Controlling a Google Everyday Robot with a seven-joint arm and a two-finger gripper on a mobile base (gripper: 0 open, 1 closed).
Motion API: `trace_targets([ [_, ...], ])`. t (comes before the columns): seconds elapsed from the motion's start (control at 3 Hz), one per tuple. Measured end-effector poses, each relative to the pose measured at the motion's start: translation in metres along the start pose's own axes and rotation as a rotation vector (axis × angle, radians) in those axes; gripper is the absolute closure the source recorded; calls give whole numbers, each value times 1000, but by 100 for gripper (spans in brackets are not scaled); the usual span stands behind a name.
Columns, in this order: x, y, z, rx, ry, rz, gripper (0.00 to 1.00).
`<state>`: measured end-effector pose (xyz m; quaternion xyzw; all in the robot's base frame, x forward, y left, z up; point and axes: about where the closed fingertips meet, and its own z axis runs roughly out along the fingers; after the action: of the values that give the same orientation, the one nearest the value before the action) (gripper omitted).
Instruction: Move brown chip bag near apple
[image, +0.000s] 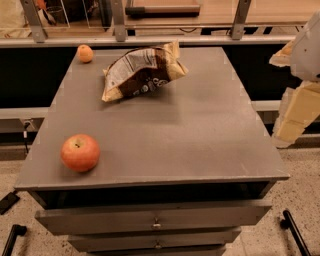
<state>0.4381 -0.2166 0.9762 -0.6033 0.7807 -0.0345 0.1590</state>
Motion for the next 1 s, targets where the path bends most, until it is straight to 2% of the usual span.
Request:
trace_targets([
  [0.33,-1,-2,-1,9,-5,-1,0],
  [0.67,-15,-39,-2,86,-57,-10,0],
  [1.0,-42,-97,-5,169,-111,-40,0],
])
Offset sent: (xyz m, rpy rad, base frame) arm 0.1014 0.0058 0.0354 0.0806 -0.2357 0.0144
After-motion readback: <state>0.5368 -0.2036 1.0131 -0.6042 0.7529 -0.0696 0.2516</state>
